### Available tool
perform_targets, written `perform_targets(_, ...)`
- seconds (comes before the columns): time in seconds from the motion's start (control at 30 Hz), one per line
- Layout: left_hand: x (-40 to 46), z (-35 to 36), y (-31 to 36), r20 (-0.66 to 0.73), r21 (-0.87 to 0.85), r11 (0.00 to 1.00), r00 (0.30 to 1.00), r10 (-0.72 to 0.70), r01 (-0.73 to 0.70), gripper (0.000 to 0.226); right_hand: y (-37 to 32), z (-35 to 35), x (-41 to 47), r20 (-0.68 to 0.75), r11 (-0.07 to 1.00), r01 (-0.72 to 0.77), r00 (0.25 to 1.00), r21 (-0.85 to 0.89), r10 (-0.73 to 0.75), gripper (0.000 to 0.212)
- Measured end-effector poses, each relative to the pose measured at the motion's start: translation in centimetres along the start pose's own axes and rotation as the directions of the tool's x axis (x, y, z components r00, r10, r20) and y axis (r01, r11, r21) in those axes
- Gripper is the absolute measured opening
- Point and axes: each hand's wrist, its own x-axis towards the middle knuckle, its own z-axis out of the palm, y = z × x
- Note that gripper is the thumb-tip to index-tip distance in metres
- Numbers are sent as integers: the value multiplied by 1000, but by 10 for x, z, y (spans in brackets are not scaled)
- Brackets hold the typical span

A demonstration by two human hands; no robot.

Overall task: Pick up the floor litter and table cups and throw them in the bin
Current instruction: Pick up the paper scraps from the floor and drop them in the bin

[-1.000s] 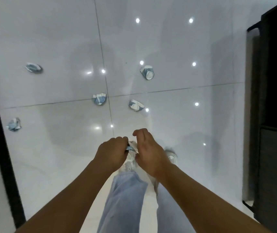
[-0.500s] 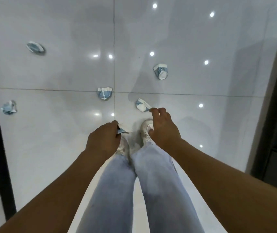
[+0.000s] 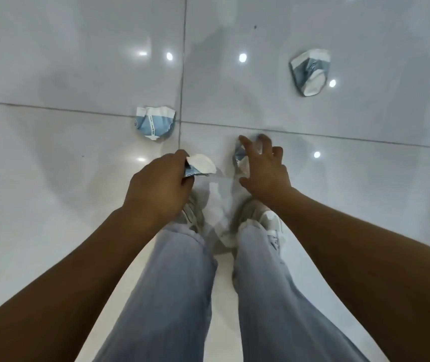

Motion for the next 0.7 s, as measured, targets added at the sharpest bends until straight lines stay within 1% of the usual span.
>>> perform_targets(0.1, 15, 12, -9, 27, -35, 999, 999, 31, -30, 16, -1, 22, 12, -152, 1000, -4, 988, 1, 4, 65)
perform_targets(0.13, 17, 13, -10, 36, -43, 999, 999, 29, -28, 17, -2, 26, 11, -166, 1000, 10, 986, 25, -6, 59)
perform_targets(0.2, 17, 10, -10, 52, -50, 999, 998, 20, -17, 19, -5, 28, 6, -130, 997, 35, 991, 64, -26, 56)
perform_targets(0.3, 6, -7, -6, 65, -45, 999, 998, 11, -8, 19, -17, 16, -12, -61, 990, 24, 998, 136, -16, 58)
perform_targets(0.4, -17, -40, 4, 41, -6, 1000, 999, 11, -11, 17, -43, -19, -40, -88, 977, 47, 996, 209, -30, 58)
perform_targets(0.5, -50, -89, 16, 1, 29, 1000, 1000, 4, -4, 12, -81, -74, -83, -138, 955, 172, 980, 243, -141, 57)
perform_targets(0.6, -94, -147, 30, -46, 17, 1000, 999, 3, -2, 7, -120, -137, -137, -172, 941, 284, 952, 183, -254, 58)
perform_targets(0.7, -143, -206, 45, -103, -7, 1000, 995, -16, 15, 12, -158, -197, -193, -158, 931, 348, 931, 106, -330, 59)
